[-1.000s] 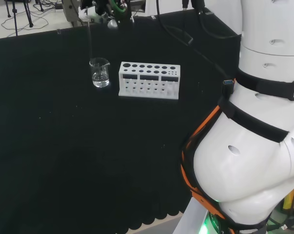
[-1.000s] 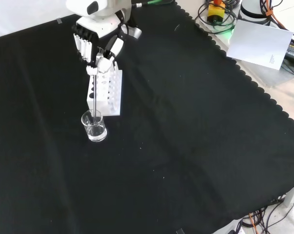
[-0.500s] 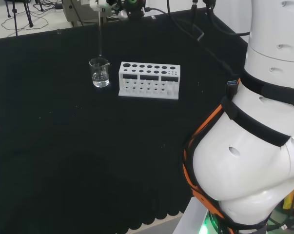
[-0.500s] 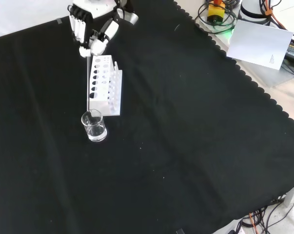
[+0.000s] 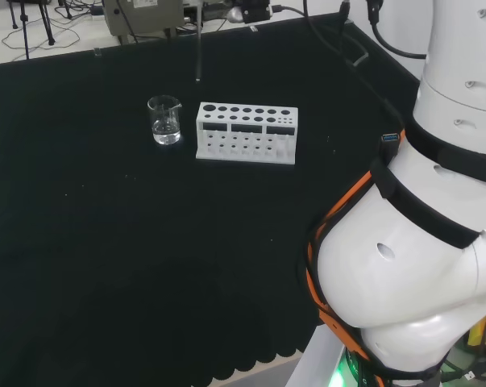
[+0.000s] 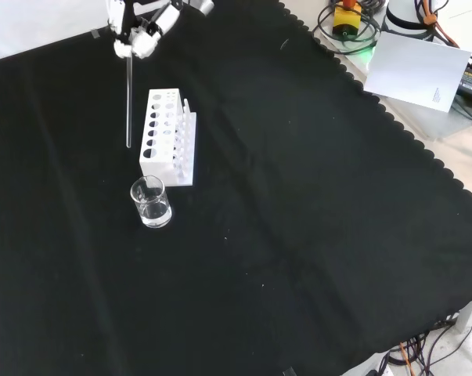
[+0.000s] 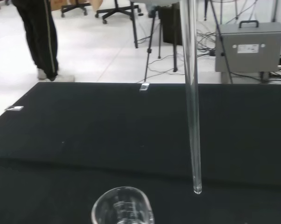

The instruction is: Put the glass rod back on the white test tube rack.

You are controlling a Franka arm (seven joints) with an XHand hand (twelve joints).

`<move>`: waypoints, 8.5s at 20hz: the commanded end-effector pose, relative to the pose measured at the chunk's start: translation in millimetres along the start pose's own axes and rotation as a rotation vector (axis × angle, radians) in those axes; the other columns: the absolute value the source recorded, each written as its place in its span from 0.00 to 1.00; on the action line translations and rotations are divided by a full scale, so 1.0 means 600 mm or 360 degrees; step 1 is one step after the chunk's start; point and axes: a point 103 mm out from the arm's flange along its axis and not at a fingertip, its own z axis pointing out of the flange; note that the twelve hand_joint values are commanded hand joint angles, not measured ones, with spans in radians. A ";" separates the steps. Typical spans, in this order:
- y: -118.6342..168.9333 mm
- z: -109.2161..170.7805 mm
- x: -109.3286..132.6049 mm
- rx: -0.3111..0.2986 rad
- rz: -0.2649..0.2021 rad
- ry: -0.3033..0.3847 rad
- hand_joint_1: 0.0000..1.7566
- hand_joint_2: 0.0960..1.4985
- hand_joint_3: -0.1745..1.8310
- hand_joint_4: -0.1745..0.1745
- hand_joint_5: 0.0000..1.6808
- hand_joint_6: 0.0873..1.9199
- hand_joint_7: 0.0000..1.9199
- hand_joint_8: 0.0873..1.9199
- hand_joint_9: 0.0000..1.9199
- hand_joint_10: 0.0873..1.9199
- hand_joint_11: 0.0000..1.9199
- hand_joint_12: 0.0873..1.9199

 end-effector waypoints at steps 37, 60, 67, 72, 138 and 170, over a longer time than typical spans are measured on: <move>-0.115 -0.046 -0.088 -0.0020 0.0172 -0.0042 0.74 0.72 0.01 0.00 0.79 0.00 0.61 0.51 0.95 0.32 0.80 0.50; -0.185 -0.044 -0.070 -0.0042 0.0133 -0.0040 0.74 0.72 0.01 0.00 0.80 0.00 0.61 0.51 0.95 0.33 0.80 0.50; -0.247 -0.024 -0.047 -0.0023 0.0112 -0.0013 0.74 0.71 0.01 0.00 0.80 0.00 0.61 0.51 0.95 0.33 0.80 0.50; -0.228 -0.006 -0.038 0.0069 0.0110 -0.0076 0.74 0.71 0.02 0.00 0.80 0.00 0.61 0.51 0.95 0.33 0.80 0.50; -0.143 0.045 -0.044 0.0129 0.0087 0.0014 0.74 0.72 0.01 0.00 0.80 0.00 0.61 0.51 0.95 0.33 0.80 0.50; -0.114 0.151 -0.041 0.0308 0.0063 0.0128 0.74 0.72 0.01 0.00 0.80 0.00 0.61 0.51 0.95 0.33 0.80 0.50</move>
